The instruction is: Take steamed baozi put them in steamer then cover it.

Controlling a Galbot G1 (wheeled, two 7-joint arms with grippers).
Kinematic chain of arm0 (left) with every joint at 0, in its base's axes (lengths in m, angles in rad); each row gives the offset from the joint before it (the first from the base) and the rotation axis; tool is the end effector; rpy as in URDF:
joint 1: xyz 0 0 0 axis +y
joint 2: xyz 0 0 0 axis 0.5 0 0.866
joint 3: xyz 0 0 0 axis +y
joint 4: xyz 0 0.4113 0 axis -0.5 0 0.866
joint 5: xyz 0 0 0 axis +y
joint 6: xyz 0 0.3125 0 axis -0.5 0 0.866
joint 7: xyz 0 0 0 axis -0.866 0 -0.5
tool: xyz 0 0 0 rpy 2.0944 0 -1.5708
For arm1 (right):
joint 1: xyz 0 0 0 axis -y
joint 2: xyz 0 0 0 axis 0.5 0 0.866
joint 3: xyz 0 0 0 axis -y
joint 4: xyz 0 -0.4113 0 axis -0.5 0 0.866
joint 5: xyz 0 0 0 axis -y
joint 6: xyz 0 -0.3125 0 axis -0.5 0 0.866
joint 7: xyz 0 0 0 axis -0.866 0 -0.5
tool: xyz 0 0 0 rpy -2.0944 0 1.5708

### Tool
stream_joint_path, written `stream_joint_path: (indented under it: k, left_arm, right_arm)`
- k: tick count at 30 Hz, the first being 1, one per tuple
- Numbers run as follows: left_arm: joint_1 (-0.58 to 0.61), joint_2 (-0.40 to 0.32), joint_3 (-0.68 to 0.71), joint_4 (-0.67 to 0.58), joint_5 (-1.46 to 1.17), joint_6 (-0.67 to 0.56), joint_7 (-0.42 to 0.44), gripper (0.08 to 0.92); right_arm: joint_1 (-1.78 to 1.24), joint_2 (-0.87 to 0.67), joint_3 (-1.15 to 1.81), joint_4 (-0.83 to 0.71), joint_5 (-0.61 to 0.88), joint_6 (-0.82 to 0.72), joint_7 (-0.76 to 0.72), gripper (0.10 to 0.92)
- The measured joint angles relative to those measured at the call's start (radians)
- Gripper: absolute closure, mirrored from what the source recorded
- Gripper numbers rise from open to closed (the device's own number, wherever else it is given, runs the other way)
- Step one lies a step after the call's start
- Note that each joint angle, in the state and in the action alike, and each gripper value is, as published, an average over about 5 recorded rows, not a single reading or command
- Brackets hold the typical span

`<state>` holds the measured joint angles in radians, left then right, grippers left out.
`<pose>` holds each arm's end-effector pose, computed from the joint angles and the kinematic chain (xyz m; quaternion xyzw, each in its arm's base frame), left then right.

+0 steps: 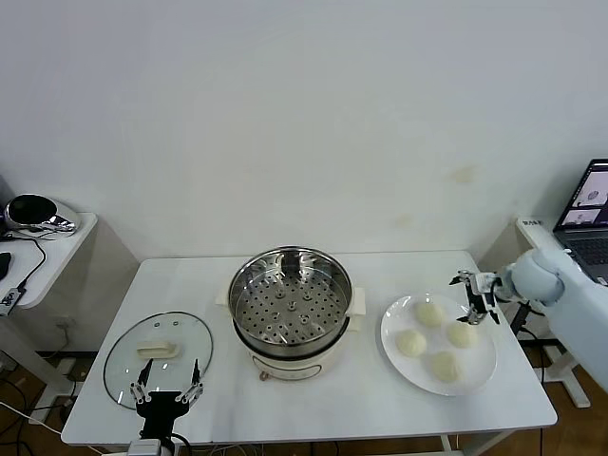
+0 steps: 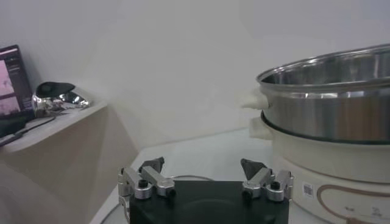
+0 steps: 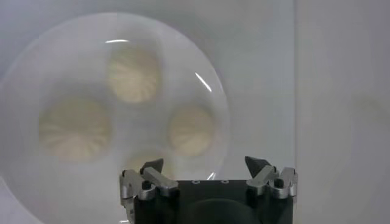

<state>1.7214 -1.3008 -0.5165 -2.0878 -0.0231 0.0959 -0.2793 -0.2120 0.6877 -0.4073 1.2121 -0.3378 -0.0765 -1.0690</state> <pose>0.0574 0.0667 -0.3634 0.0650 -0.9846 -0.1183 0.1111 0.4969 -0.2536 -0.2141 0.4503 -0.5789 0.5833 0.3491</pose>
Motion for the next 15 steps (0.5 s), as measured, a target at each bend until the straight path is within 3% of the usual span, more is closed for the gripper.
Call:
stream_joint_path:
  k: [15]
  left_arm:
    - [0.002, 0.003, -0.009, 0.000, 0.009, 0.000, 0.003, 0.177]
  right_arm:
    - [0.067, 0.130, -0.104, -0.172, -0.048, 0.010, -0.013, 0.203]
